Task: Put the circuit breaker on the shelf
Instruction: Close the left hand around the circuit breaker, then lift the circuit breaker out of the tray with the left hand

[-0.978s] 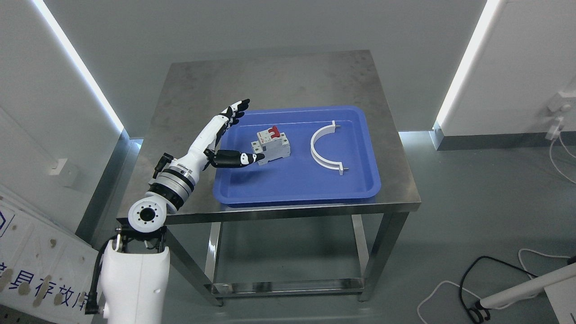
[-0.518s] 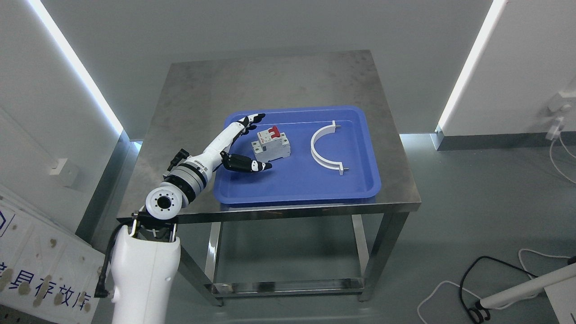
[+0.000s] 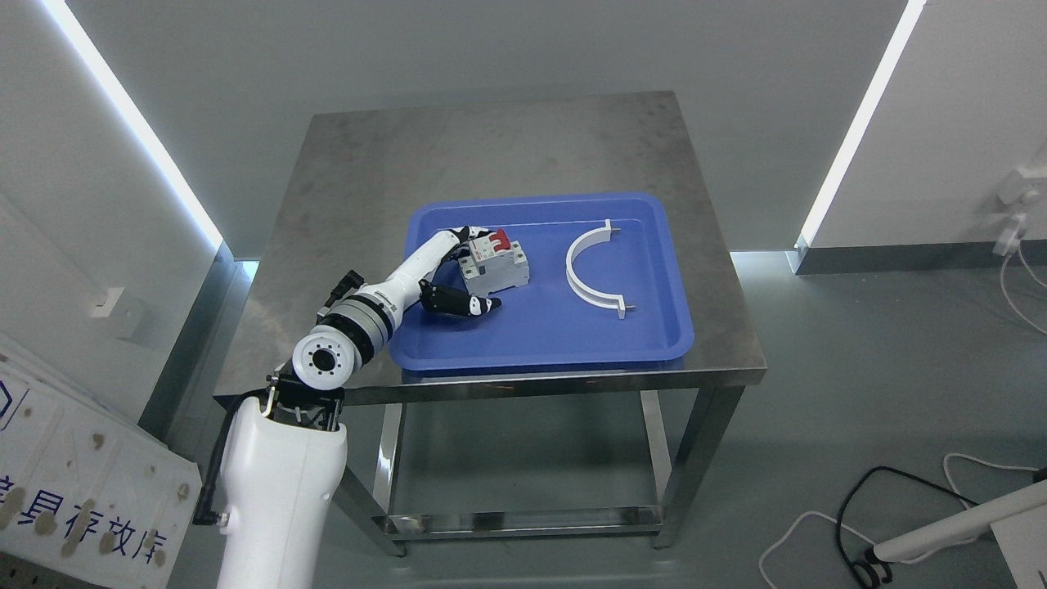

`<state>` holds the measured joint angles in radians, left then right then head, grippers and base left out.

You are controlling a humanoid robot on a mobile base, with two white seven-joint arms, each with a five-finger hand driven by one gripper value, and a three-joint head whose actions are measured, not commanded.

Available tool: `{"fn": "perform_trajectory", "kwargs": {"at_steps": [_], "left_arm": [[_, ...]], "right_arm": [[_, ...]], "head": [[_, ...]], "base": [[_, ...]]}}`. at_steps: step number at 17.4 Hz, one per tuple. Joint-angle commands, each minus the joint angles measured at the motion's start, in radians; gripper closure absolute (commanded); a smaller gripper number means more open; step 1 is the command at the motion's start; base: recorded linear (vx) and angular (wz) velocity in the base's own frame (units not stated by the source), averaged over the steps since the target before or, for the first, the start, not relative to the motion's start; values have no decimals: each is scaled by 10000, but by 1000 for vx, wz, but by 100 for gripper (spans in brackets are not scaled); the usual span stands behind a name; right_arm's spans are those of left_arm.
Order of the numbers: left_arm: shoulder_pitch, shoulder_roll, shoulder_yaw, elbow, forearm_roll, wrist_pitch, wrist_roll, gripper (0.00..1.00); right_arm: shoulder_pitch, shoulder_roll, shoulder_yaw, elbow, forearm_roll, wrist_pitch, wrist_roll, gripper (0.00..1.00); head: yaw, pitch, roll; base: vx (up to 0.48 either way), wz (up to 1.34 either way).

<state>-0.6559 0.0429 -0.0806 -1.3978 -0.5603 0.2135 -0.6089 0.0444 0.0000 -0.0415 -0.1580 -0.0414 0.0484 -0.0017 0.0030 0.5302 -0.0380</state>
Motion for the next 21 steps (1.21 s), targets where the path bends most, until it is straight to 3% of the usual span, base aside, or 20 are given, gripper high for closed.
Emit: {"fn": "perform_trajectory", "kwargs": {"at_steps": [1, 9, 12, 14, 17, 21], "left_arm": [[-312, -254, -8, 678, -103, -3, -1, 32], [-374, -254, 452, 863, -103, -186, 60, 47], [-344, -229, 697, 863, -103, -1012, 76, 71], [-282, -254, 836, 878, -103, -1168, 76, 74], [-267, -254, 1126, 878, -88, -1626, 91, 87], [-543, -254, 2400, 405, 812, -2196, 183, 87]], "right_arm": [[1, -175, 1, 0, 0, -8, -14, 0], [1, -175, 1, 0, 0, -8, -14, 0], [1, -175, 1, 0, 0, -8, -14, 0], [1, -175, 1, 0, 0, -8, -14, 0], [1, -175, 1, 0, 0, -8, -14, 0], [1, -175, 1, 0, 0, -8, -14, 0]], "head": [[0, 0, 0], [0, 0, 0], [0, 0, 0], [0, 0, 0], [0, 0, 0], [0, 0, 0]], "base": [[0, 0], [0, -3], [0, 0], [0, 0], [0, 0], [0, 0]]}}
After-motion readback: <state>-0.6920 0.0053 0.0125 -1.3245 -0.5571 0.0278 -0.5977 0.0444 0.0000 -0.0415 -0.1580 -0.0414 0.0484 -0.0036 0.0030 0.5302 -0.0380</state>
